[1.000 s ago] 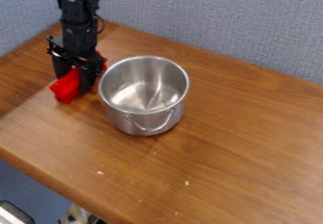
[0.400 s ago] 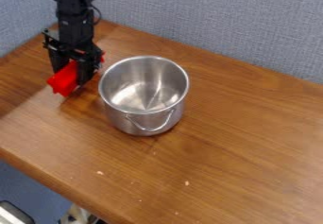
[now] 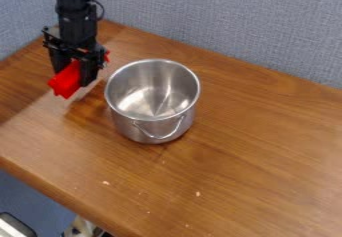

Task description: Put the red object in the metal pot

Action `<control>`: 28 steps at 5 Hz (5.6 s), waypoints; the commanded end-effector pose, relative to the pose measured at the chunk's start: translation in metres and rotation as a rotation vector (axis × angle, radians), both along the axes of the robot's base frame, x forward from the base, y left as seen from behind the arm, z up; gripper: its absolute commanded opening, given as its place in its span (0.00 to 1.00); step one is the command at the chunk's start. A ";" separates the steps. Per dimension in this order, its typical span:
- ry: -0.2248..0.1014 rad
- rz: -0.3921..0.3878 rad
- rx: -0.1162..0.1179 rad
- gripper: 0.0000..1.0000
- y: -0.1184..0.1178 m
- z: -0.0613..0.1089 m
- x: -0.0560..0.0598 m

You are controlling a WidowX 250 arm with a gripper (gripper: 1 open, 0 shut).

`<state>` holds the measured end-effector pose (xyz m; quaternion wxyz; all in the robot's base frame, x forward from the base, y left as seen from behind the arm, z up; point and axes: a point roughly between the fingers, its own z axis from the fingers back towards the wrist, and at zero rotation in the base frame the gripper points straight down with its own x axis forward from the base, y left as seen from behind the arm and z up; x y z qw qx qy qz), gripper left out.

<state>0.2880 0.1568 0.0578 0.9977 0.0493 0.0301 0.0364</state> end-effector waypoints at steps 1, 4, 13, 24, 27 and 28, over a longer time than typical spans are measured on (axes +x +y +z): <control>-0.098 0.005 0.041 0.00 0.007 0.035 0.008; -0.105 0.000 0.046 0.00 0.003 0.044 0.007; -0.050 -0.365 -0.027 0.00 -0.135 0.044 -0.005; 0.028 -0.353 0.025 1.00 -0.141 0.026 0.013; 0.036 -0.349 0.014 1.00 -0.144 0.037 0.013; 0.041 -0.349 0.012 1.00 -0.145 0.040 0.013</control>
